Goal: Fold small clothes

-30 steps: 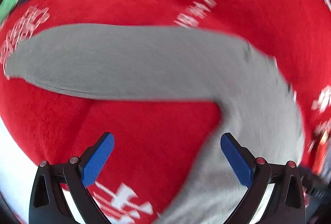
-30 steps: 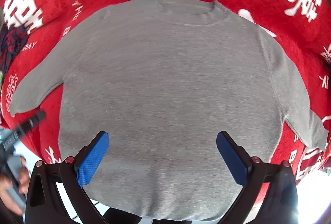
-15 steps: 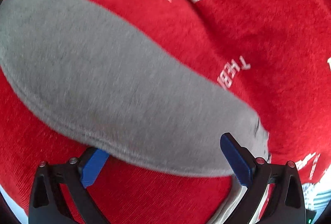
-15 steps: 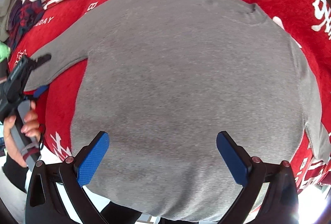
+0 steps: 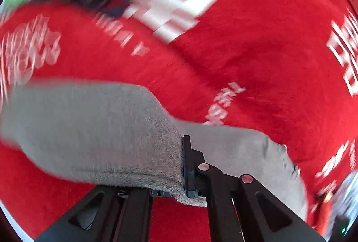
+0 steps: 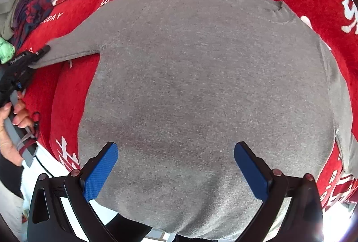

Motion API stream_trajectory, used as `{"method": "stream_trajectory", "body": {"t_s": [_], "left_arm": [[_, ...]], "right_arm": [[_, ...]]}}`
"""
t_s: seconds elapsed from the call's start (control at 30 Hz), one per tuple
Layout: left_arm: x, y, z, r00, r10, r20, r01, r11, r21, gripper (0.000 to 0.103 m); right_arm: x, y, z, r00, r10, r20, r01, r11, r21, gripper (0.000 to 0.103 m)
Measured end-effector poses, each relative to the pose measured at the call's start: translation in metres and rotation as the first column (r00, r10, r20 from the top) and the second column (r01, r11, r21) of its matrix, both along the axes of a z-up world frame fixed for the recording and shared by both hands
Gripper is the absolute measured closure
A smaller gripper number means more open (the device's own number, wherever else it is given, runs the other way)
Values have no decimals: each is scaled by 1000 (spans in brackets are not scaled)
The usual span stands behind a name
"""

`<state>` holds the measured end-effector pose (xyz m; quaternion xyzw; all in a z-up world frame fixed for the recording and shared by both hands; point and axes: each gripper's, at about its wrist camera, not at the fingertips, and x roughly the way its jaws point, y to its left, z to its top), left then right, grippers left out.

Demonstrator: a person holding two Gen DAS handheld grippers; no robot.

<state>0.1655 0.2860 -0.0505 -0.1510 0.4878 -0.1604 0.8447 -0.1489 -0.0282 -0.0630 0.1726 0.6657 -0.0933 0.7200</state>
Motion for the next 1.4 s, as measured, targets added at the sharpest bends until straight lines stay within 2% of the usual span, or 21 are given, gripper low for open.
{"method": "stream_trajectory", "body": {"t_s": [0.07,0.17,0.27,0.3,0.4,0.47,0.5,0.53,0.6,0.63,0.67,0.73,0.8,0.83,0.93,1.0,1.07,1.13,1.23,1.27,1.4], "left_arm": [[-2,-30,30,992,-85,91,81,996,46,97],[-8,-79,67,955,-222,196,208,974,92,97],[-25,-144,88,887,-380,264,352,924,148,97],[-37,-178,91,844,-457,281,417,888,193,97],[-67,-253,74,748,-613,255,552,788,273,97],[-93,-294,51,693,-690,208,613,716,334,97],[-109,-315,32,659,-736,158,646,661,382,97],[-118,-328,18,644,-757,114,656,622,427,94],[-135,-349,-7,629,-776,41,655,558,510,61],[-143,-353,-15,625,-780,26,652,540,532,16],[-151,-353,-18,628,-778,28,638,535,554,4],[-162,-349,-14,622,-782,35,630,527,570,4],[-165,-333,-4,629,-776,31,631,534,562,4],[-165,-320,6,651,-758,38,619,560,551,4],[-155,-273,24,724,-687,53,565,636,525,4],[-137,-239,26,790,-612,45,497,681,538,4],[-114,-208,18,849,-528,-12,457,724,517,4],[-93,-188,8,892,-447,-72,423,766,485,4],[-71,-163,-10,927,-349,-139,375,833,407,4],[-69,-159,-15,931,-332,-151,365,839,403,4],[-65,-158,-37,936,-295,-193,350,848,398,4]], "right_arm": [[-9,-10,5,999,-43,15,43,999,16,0],[-23,-28,14,993,-109,47,107,994,28,0],[-43,-56,24,979,-187,78,185,982,33,0],[-50,-65,26,974,-210,86,208,978,32,0],[-73,-100,29,952,-287,103,286,958,26,0],[-90,-125,23,937,-336,93,336,942,22,0],[-96,-136,19,930,-356,86,356,934,22,0],[-101,-145,16,924,-374,78,374,927,21,0],[-111,-162,8,912,-405,62,404,915,23,0],[-115,-170,4,909,-413,55,412,911,24,0],[-116,-173,4,908,-416,49,415,909,24,0],[-118,-182,-1,911,-412,40,411,911,15,0],[-115,-188,1,918,-394,52,394,919,2,0],[-111,-188,3,923,-381,62,382,924,-8,0],[-87,-182,21,941,-311,133,318,947,-38,0],[-58,-172,35,952,-227,203,242,969,-49,0],[-23,-151,46,960,-111,256,133,988,-73,0],[7,-128,50,961,-1,278,33,994,-109,0],[46,-86,53,934,221,282,-165,964,-210,0],[60,-68,44,921,309,238,-244,933,-266,0],[88,-29,14,879,468,87,-404,830,-384,0]]}}
